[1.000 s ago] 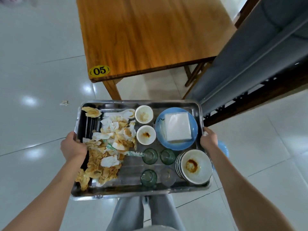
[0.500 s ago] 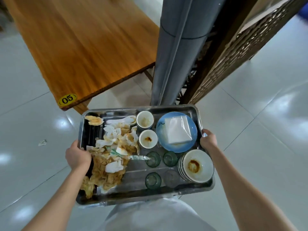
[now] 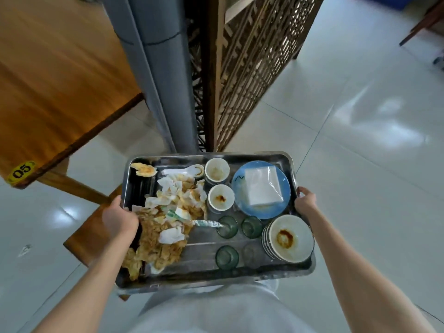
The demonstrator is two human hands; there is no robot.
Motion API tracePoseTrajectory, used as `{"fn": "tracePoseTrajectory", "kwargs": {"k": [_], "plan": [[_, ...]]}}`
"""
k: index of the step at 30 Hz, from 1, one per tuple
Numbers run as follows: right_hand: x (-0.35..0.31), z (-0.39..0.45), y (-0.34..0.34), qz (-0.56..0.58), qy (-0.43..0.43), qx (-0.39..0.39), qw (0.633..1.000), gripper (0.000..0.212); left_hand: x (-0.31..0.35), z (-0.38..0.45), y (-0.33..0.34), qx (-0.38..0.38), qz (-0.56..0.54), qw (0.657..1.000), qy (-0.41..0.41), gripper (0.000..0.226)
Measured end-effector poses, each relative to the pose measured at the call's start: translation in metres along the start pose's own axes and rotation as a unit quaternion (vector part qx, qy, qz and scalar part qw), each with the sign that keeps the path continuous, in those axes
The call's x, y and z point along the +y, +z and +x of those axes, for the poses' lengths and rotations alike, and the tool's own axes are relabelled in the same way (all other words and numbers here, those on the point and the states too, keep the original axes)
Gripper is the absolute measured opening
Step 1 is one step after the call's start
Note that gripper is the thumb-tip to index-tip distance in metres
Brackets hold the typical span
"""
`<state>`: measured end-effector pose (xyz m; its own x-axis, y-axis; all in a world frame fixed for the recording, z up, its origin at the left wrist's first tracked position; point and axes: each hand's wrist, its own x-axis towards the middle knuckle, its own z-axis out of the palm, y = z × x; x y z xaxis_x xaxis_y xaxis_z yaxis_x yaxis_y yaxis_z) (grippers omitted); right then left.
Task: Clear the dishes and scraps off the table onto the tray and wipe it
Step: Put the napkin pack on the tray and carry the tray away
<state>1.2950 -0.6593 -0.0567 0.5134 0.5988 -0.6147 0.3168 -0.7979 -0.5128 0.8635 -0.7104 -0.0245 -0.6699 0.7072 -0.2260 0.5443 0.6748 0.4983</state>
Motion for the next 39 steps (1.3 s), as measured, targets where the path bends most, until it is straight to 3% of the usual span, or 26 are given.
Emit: {"fn": "tracePoseTrajectory", "kwargs": {"k": [11, 20, 28, 39], "plan": [[0.080, 0.052, -0.170, 0.053, 0.007, 0.055, 0.997, 0.035, 0.126, -0.115, 0.094, -0.028, 0.023, 0.998, 0.046, 0.044], [0.107, 0.118, -0.284, 0.066, 0.030, 0.122, 0.990, 0.037, 0.259, -0.152, 0.177, -0.063, 0.065, 0.990, 0.109, 0.033], [0.092, 0.196, -0.353, 0.084, 0.062, 0.151, 0.983, 0.041, 0.400, -0.145, 0.250, -0.096, 0.048, 0.983, 0.149, 0.044], [0.012, 0.331, -0.458, 0.147, 0.097, 0.213, 0.961, 0.038, 0.630, -0.108, 0.364, -0.148, 0.060, 0.957, 0.243, 0.041]]}}
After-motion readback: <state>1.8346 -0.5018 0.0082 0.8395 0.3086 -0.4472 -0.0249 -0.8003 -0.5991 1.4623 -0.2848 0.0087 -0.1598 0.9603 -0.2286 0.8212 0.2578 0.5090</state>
